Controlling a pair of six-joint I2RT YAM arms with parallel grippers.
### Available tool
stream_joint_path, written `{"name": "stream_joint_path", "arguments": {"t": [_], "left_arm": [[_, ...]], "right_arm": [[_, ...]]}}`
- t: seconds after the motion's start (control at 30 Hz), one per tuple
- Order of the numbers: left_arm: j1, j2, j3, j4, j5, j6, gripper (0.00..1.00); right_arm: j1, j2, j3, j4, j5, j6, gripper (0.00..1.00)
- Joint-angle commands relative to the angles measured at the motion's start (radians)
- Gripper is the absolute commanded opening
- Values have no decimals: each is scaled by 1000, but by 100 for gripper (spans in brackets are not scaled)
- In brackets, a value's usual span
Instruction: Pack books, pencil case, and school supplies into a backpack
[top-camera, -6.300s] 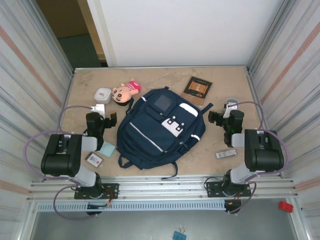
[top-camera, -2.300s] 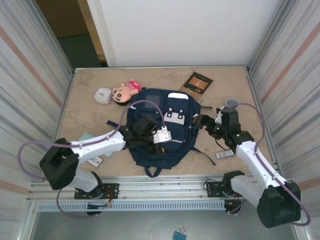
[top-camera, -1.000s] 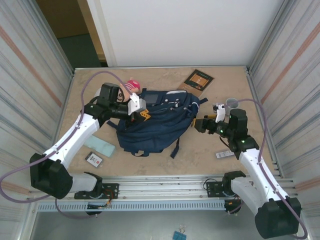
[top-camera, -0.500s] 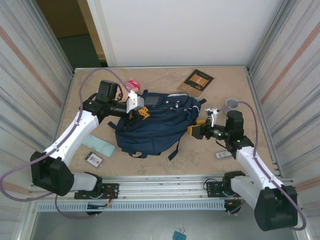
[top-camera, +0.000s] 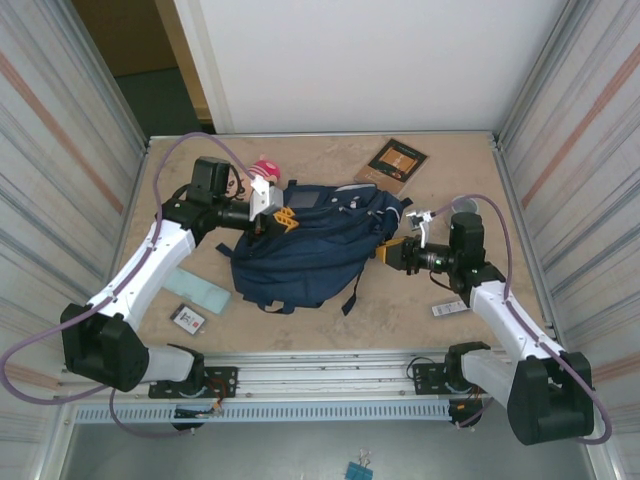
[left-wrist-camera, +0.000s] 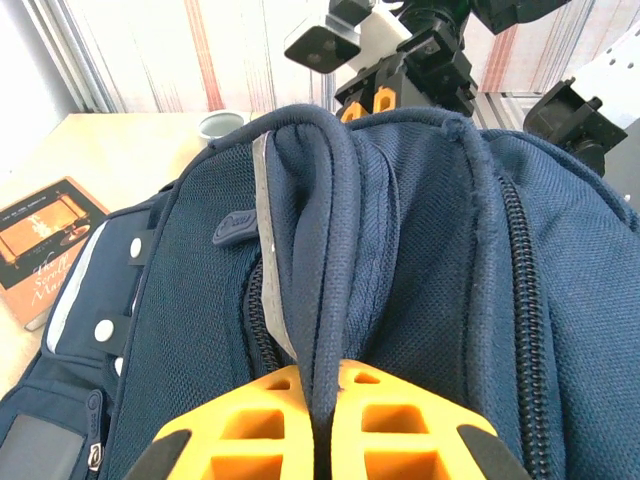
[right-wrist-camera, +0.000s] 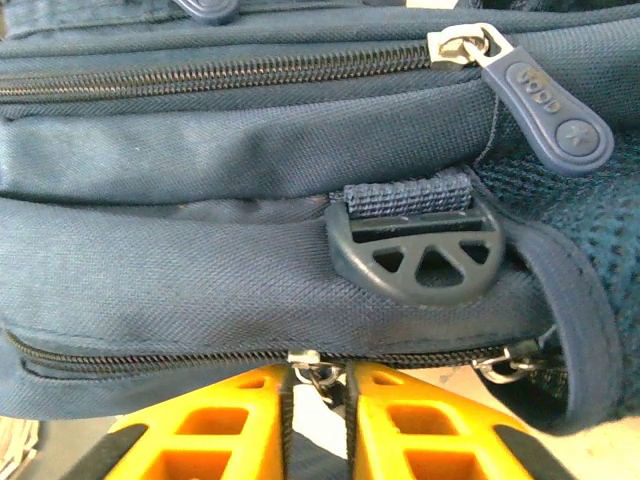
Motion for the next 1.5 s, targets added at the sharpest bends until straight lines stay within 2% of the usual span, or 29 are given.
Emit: {"name": "stream_joint_path", "arguments": {"t": [0.0,0.2,0.3,0.47,0.6,0.77,0.93,1.0,1.07,1.23,1.47], "left_arm": [[5,-19,23,126,117,-18,0],[5,-26,5,154,93,-40,0],[5,-36,-20,188,32,-62,0],[5,-47,-47,245,74,-94,0],[5,-48,-42,250,107,-104,0],[13,-53,-34,247,118,-103,0],[39,-50,-25,240,152,-106,0],[47,-49,-19,232,164,-106,0],[52,-48,-14,231,174,-106,0],[54,-43,-3,227,192,-109,0],[55,-41,3,221,209,-109,0]], "right_arm": [[-4,13,37,-5,-10,4,15],[-2,28,52,9,-38,12,6],[12,19,63,-7,-55,23,5],[56,10,56,-29,9,-29,6],[51,53,60,-2,75,-40,17],[32,70,69,-9,94,-46,38],[-20,0,35,-63,78,-75,53],[-46,-27,0,-39,85,-51,68],[-64,-71,-38,31,80,-5,73],[-60,-44,-63,151,39,73,77],[-9,75,0,179,-37,42,75]]}}
